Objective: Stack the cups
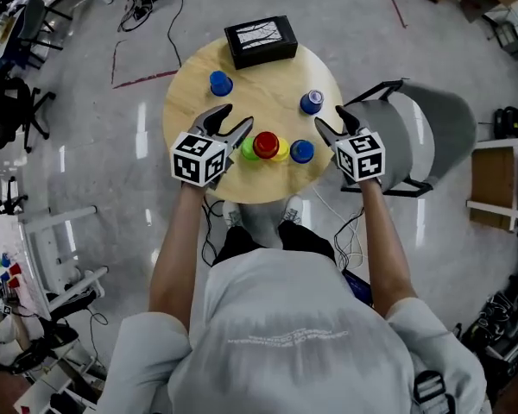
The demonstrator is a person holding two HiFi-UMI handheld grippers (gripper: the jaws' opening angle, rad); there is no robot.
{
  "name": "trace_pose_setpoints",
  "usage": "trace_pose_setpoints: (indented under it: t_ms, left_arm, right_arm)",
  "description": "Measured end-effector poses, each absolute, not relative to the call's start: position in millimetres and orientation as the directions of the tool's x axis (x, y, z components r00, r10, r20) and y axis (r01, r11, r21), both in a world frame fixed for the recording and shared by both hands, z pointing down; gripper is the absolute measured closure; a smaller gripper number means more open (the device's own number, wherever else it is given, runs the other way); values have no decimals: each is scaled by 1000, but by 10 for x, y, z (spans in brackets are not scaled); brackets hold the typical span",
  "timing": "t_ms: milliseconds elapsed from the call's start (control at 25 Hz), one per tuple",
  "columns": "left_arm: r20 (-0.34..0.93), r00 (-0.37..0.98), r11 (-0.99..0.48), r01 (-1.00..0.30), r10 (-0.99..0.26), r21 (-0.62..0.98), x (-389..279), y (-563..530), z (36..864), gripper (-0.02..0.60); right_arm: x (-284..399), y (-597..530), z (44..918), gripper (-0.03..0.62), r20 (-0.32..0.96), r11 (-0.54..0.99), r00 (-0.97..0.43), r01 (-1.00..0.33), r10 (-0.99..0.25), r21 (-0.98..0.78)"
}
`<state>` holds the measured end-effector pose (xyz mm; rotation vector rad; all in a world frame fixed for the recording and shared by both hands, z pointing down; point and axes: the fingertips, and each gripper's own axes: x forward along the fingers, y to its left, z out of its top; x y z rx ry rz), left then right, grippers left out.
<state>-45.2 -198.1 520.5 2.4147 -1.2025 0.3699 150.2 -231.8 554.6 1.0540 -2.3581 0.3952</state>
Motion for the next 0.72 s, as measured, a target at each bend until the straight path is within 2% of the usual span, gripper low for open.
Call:
trace_pose_setpoints:
  t_ms: [240,720]
  left_arm:
    - [478,467,-428,-882,-744,196,-663,-1963,5280,328]
    - [519,350,-308,-936,-780,168,-758,-2063,5484,342]
  right_arm:
    - [1499,-2752,6104,327,645,678,-543,-733,-538,-51]
    - [1494,-3091,6763,315,723,715,-521,-697,-453,-54]
